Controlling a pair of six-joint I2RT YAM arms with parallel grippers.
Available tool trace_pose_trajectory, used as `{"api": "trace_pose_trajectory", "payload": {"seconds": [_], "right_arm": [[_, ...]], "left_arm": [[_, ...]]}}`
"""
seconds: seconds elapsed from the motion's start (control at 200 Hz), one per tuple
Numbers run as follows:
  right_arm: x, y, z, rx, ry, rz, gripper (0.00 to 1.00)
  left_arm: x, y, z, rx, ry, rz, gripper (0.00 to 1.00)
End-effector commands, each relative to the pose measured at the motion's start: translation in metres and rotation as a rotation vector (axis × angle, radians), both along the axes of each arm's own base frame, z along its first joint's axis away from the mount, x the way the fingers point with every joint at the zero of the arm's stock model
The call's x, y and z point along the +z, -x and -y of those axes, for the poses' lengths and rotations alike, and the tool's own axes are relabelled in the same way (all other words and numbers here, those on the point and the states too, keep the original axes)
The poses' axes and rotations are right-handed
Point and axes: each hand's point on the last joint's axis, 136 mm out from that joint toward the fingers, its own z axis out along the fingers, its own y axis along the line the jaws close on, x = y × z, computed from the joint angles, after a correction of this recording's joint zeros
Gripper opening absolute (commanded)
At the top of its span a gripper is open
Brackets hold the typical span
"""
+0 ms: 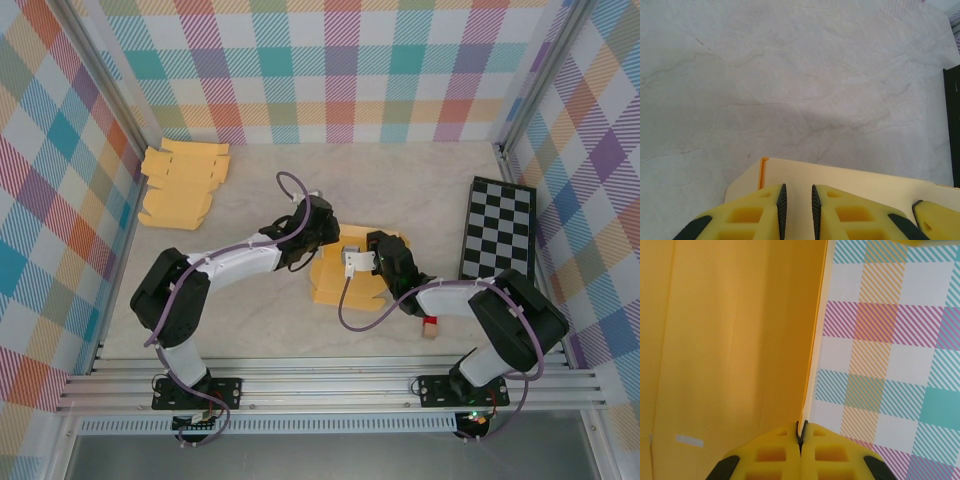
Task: Fold the paper box
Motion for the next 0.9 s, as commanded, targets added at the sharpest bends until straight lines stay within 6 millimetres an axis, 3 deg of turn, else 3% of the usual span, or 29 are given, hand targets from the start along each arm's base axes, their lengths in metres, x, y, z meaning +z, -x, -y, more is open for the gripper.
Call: {"api": "trace_pose_trajectory", "payload": {"seconds": [0.0, 0.12, 0.195, 0.31, 0.455, 0.555, 0.895], "right_arm": [[-0.050, 0.022, 0.003, 0.044, 0.096, -0.154, 0.00], [-0.050, 0.022, 0.004, 0.042, 0.097, -0.153, 0.00], [-0.050, 0.022, 0.004, 0.040, 0.098, -0.156, 0.00], [-0.048, 0.022, 0.004, 0.039, 0.092, -0.152, 0.00], [-0.047, 0.021, 0.003, 0.033, 0.084, -0.156, 0.00], [-0.050, 0.021, 0.004, 0.032, 0.088, -0.164, 0.00], [-0.049, 0.022, 0.005, 0.031, 0.089, -0.171, 0.00]], "left_arm": [[0.012, 0.009, -0.005, -0.043, -0.093, -0.015, 0.28], [0.061, 0.003, -0.013, -0.084, -0.139, 0.078, 0.35], [0.064, 0.011, -0.032, -0.101, -0.202, 0.076, 0.36], [0.037, 0.030, -0.059, -0.142, -0.273, 0.065, 0.38], [-0.003, 0.048, -0.056, -0.258, -0.284, 0.113, 0.46], [-0.020, 0.046, -0.053, -0.275, -0.306, 0.168, 0.47], [-0.031, 0.025, -0.022, -0.368, -0.336, 0.294, 0.47]]}}
